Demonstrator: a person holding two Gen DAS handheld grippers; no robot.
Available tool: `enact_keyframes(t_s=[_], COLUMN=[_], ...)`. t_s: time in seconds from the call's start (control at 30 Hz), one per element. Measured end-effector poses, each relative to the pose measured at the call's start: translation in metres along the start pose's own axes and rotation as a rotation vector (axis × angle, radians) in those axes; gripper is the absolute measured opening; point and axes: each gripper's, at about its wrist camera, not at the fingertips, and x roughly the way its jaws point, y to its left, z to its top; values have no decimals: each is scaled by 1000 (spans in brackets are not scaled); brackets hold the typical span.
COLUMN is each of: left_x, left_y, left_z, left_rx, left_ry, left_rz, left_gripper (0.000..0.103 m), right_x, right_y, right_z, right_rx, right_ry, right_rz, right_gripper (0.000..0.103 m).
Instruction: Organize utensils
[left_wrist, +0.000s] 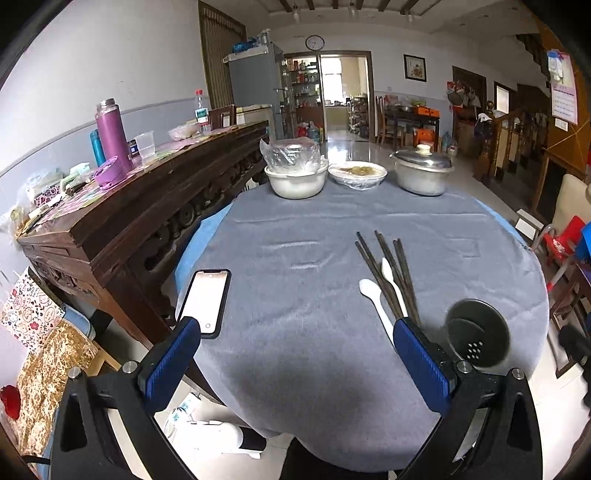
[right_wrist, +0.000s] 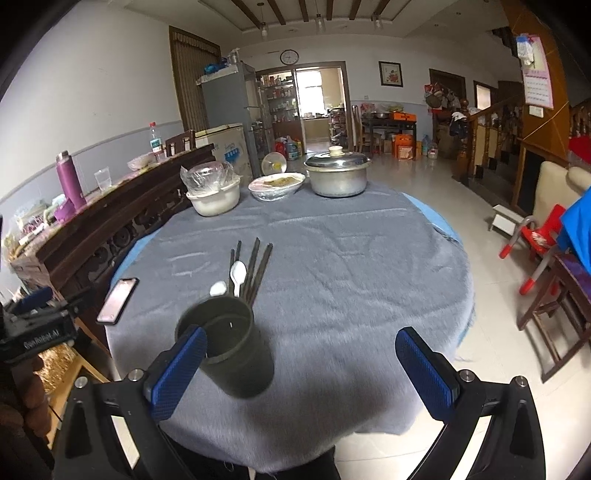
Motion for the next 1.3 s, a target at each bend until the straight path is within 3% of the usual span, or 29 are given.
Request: enact_keyframes(t_s=[0.27,0.37,0.43,0.5,0.57,0.67,0.87,1.03,1.1,1.17,1.2,1.3], left_x=[62,102,128,151,166,181,205,205,202,200,199,204], left_y=[12,11,11,10,5,-13,-30,-25,-22,-23,-23,-27], left_z=[40,57,63,64,61,49,30,22,21,22,22,24], left_rx=[-51,-48,-47,-61,-76,-54,-50,-78,-89,-90,-86,-77], left_ry=[115,165,213,281,336,386,462,479,479,475,472,475], left_rz=[-126,-153,-169,-199,-261,-314,-333,-349,-354,-365,-369,-384], left_gripper=[103,103,99,78,68,68,68,68,68,68,68,68], right_x=[82,127,160,195,221,266,318,334,343,348,351,352], right_y=[-12,-10,-7,-4,-1,17,47,66,73,75,75,72], right_z=[72,96,109,117,118,112,97,94,90,86,83,78], right_rx=[28,34,47,56,65,49,100,125,104,89,82,80], right_ry=[141,214,281,355,408,517,665,697,731,754,769,770], right_rz=[176,236,298,352,392,469,596,614,560,506,481,469], right_gripper=[103,96,86,74,61,53,52,49,38,33,24,19])
